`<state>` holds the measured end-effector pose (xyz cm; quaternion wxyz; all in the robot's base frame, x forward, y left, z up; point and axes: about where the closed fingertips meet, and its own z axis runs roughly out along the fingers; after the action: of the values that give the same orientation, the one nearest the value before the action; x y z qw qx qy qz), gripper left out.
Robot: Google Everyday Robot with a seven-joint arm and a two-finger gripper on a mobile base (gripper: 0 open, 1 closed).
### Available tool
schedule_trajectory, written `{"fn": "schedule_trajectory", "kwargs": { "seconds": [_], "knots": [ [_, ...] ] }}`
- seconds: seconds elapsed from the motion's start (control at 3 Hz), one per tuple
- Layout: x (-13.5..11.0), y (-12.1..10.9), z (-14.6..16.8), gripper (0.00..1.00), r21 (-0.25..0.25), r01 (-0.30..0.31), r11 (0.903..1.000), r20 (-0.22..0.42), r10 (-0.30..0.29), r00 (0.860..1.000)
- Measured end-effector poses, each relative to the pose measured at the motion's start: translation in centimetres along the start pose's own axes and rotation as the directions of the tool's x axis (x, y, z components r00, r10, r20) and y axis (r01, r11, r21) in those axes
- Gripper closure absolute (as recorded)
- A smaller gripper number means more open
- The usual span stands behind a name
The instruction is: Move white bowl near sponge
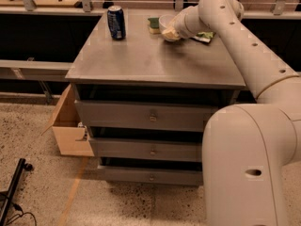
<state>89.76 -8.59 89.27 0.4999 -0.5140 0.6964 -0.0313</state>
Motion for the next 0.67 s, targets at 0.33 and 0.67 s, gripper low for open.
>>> {"fn": "schedule_trajectory", "kwargs": {
  "seconds": [0.33, 0.67],
  "knots": [
    [0.07, -0.05, 0.24, 0.12, 0.001, -0.004, 1.0000, -0.002, 0.004, 1.000],
    [0.32, -0.58, -0.73, 0.00, 0.012, -0.029, 0.9995, 0.001, 0.029, 1.000]
  ]
}}
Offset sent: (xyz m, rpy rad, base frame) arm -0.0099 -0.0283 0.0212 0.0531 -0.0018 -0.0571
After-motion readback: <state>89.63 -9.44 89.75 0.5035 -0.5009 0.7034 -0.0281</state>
